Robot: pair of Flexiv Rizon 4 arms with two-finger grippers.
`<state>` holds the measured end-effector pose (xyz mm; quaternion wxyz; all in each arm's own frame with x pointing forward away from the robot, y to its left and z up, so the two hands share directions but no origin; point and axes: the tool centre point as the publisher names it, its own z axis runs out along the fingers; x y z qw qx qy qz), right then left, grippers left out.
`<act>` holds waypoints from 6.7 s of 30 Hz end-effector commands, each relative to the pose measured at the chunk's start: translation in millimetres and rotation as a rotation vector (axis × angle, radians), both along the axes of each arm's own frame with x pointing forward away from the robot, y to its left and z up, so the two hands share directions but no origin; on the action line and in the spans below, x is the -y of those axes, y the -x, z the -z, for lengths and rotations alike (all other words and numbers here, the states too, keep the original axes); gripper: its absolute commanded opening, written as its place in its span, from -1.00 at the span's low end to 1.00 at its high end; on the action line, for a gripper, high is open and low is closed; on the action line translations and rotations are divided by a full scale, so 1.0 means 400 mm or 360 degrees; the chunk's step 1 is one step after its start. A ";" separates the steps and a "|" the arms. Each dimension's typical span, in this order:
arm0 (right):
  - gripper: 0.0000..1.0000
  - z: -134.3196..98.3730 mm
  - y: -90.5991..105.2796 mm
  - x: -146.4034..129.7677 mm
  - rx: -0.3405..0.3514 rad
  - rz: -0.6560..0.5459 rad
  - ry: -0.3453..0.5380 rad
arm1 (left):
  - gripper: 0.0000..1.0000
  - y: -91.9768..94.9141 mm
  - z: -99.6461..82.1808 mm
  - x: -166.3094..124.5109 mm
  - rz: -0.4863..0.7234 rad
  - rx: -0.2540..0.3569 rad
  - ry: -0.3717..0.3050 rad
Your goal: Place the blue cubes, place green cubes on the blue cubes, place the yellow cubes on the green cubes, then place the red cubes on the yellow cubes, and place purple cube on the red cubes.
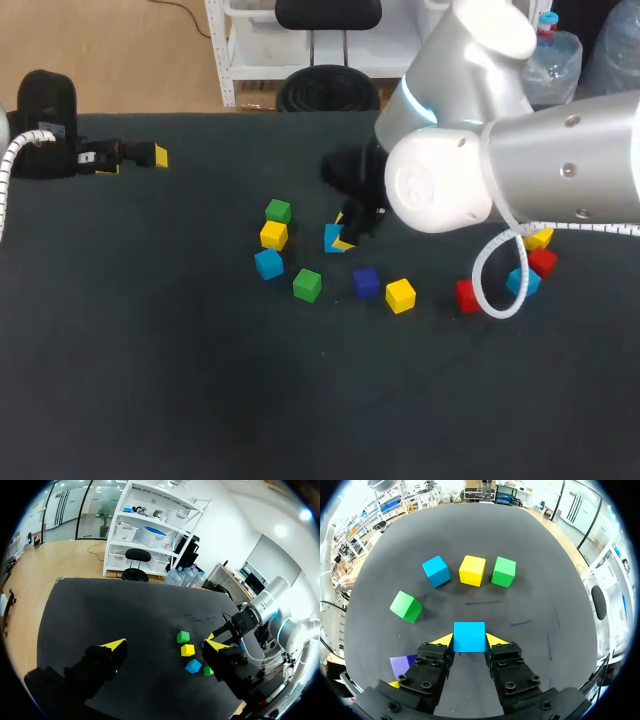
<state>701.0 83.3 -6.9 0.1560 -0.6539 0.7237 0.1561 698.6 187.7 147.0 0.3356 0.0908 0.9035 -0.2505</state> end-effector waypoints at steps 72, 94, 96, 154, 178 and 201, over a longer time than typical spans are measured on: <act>1.00 -0.122 -0.023 0.094 0.0069 0.0224 -0.0051 | 1.00 -0.001 -0.005 0.004 -0.0008 -0.0012 -0.0014; 1.00 -0.242 0.072 0.330 0.0251 0.0919 0.0086 | 1.00 -0.001 -0.005 0.004 -0.0008 -0.0012 -0.0014; 1.00 -0.246 0.083 0.353 0.0256 0.0988 0.0101 | 1.00 -0.001 -0.005 0.004 -0.0008 -0.0012 -0.0014; 1.00 -0.080 0.232 0.579 -0.0027 0.1552 0.0192 | 1.00 -0.001 -0.005 0.004 -0.0008 -0.0012 -0.0014; 0.84 -0.045 0.250 0.593 -0.0087 0.1490 0.0193 | 1.00 -0.001 -0.005 0.004 -0.0008 -0.0012 -0.0014; 0.47 0.004 0.255 0.616 -0.0120 0.1509 0.0233 | 1.00 -0.001 -0.005 0.004 -0.0008 -0.0012 -0.0014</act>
